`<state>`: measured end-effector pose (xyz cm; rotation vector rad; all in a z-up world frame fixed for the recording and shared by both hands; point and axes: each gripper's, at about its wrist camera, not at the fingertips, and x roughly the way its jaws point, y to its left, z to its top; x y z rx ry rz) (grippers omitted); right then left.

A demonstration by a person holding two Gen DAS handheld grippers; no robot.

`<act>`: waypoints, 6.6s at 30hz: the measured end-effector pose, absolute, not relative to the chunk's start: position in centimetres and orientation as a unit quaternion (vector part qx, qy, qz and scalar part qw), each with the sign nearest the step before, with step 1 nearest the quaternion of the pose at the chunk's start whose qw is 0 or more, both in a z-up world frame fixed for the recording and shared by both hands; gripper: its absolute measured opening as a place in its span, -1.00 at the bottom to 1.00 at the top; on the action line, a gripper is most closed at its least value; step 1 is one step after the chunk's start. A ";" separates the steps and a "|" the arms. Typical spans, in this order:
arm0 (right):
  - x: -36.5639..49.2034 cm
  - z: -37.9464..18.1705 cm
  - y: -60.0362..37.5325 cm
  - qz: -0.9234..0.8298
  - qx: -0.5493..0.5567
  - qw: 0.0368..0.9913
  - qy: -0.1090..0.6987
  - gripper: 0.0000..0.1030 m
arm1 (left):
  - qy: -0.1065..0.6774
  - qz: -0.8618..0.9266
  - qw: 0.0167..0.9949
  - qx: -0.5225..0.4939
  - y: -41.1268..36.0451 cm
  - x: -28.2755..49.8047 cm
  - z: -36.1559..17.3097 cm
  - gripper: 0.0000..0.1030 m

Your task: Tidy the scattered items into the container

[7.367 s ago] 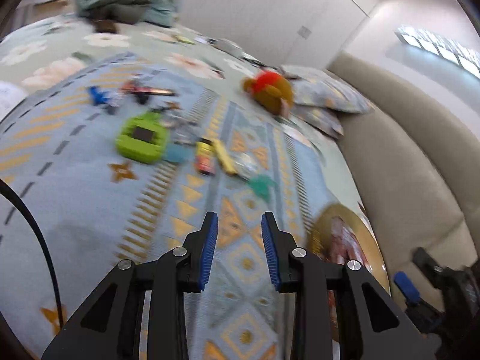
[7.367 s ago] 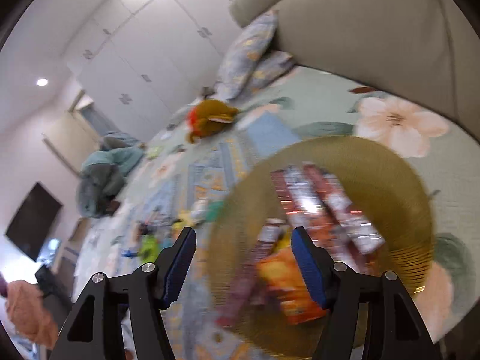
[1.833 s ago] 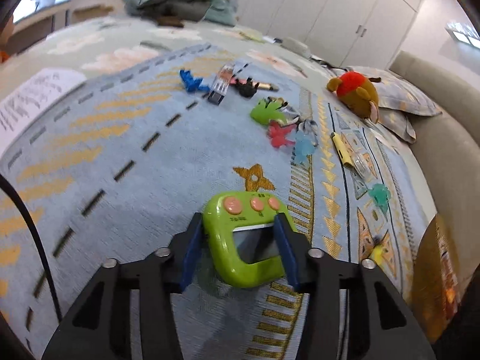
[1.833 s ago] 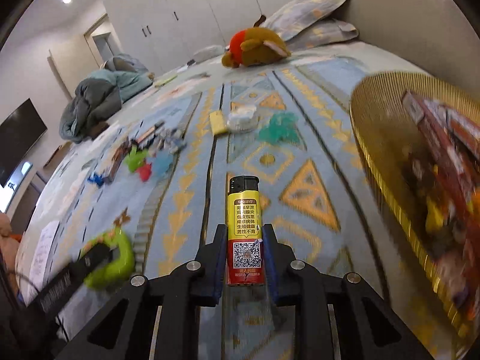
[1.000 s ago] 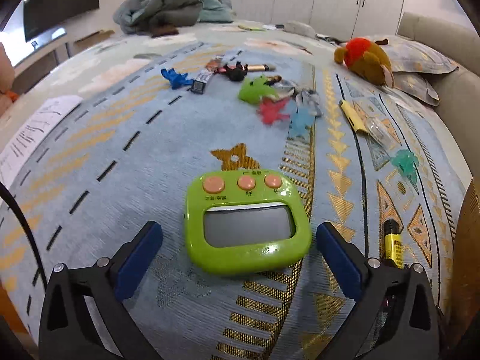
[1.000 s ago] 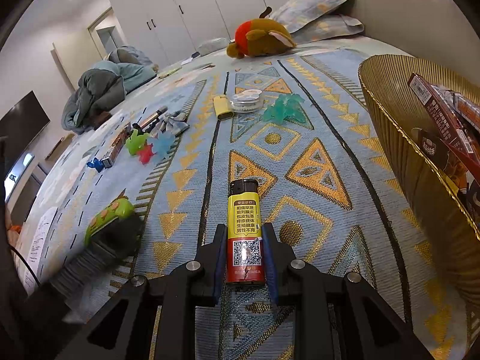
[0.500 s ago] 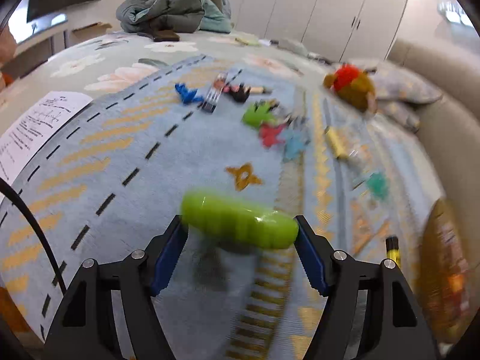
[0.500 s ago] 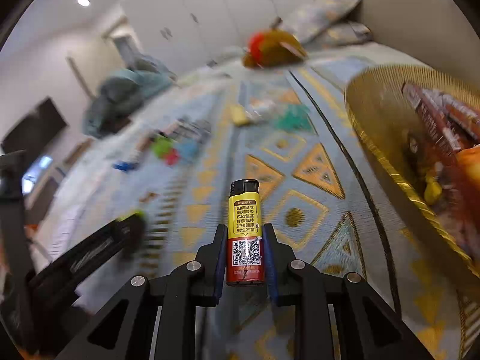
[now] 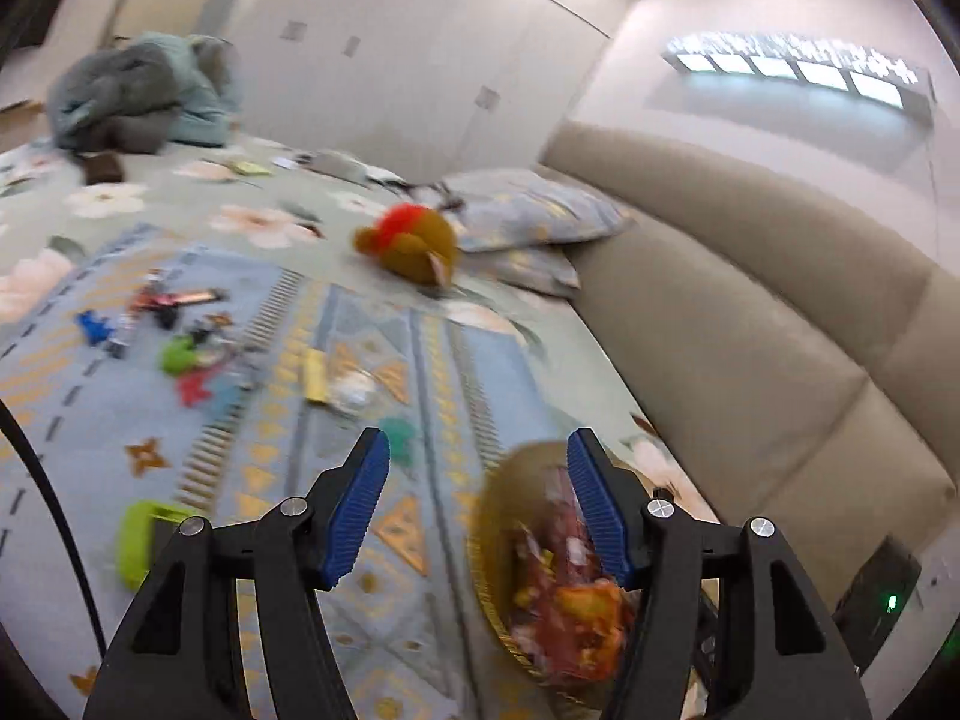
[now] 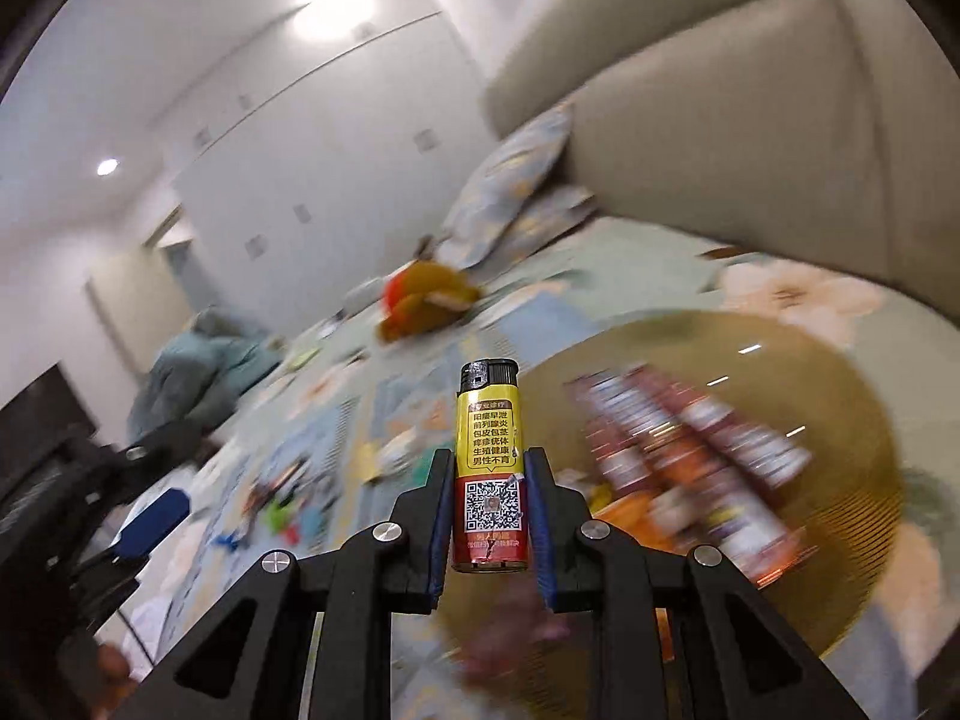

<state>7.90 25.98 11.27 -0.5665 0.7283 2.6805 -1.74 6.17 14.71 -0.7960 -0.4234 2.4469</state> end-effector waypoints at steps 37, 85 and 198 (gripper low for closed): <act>-4.4 16.5 18.4 0.930 -0.218 -0.001 0.294 0.69 | -0.083 0.901 0.026 -0.426 -2.1 -7.3 0.8 0.49; -9.2 8.0 11.4 0.980 -0.180 -0.059 -0.061 0.20 | -0.105 0.909 0.039 -0.401 -3.3 -6.3 0.3 0.26; 9.8 15.7 29.3 0.963 -0.195 0.108 0.152 -0.69 | -0.050 0.920 0.279 -0.271 12.5 -1.1 14.8 0.25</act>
